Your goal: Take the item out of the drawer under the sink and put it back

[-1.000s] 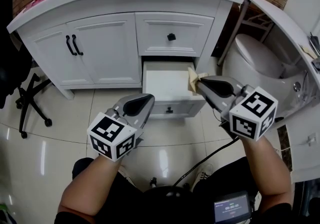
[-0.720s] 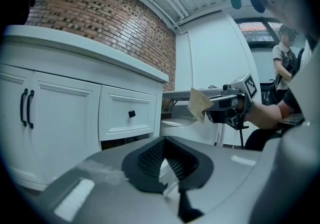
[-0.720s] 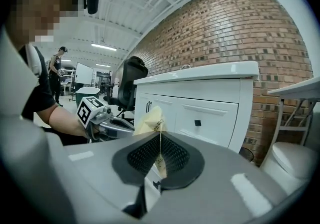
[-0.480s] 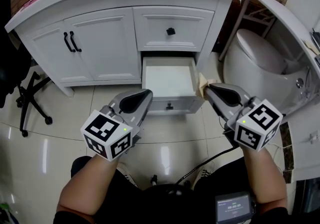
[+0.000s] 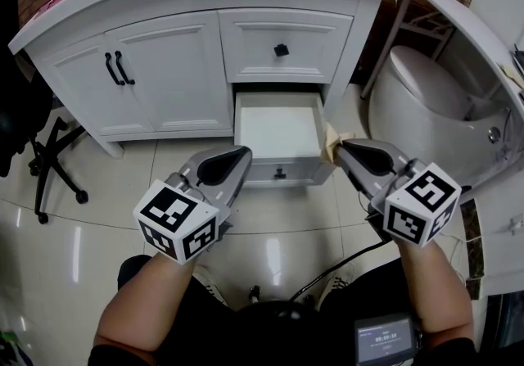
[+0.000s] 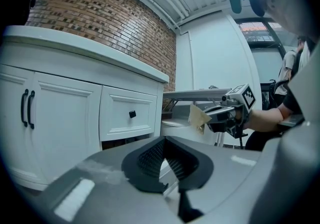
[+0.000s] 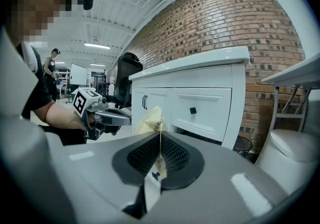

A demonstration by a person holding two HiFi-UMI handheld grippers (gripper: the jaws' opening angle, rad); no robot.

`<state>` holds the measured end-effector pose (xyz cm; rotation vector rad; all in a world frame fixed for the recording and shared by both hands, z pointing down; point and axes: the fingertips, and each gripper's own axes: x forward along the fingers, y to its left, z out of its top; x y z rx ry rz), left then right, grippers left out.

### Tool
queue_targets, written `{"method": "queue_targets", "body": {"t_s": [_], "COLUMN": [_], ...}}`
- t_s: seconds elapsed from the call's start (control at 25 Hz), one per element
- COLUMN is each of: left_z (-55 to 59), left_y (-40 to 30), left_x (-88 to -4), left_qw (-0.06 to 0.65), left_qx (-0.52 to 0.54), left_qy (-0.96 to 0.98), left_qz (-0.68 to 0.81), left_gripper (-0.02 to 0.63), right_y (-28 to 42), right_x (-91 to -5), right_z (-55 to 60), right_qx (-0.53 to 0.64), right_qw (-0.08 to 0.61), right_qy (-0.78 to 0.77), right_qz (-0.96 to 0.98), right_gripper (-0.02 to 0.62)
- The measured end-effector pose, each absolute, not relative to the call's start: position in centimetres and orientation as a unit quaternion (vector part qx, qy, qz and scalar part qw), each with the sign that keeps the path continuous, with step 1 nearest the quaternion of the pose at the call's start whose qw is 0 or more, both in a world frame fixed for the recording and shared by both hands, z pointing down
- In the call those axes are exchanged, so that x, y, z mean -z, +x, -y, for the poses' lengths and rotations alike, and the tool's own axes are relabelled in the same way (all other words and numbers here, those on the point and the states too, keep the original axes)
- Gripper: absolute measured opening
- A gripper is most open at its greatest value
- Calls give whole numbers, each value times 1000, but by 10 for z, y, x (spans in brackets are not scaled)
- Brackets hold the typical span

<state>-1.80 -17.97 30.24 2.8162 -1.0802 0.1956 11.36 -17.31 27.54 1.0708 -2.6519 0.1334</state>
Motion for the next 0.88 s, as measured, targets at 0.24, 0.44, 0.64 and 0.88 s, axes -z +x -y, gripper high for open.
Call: {"method": "queue_targets", "body": {"t_s": [0.24,0.44,0.64,0.88], "left_z": [181,182,181,181], "left_y": [-20,-21,-20,-19], "left_x": [-303,-304,-303,-302], "left_qw": [63,65,63,61], "left_qx": [-62,-63,-63,-62], "left_qy": [929,928,928,928], "left_qz": [360,363,362,363], "left_gripper": [5,5,5,5], "right_y": [112,113,112,110], "right_x": [-279,-279,-280,-285], "right_z": [173,174,173,173], "right_qx": [-52,-54,-54,-60], "right_qw": [139,140,141,144], "right_qy": [367,369,368,364], "right_qz": [918,917,918,918], "right_gripper": [11,11,11,11]}}
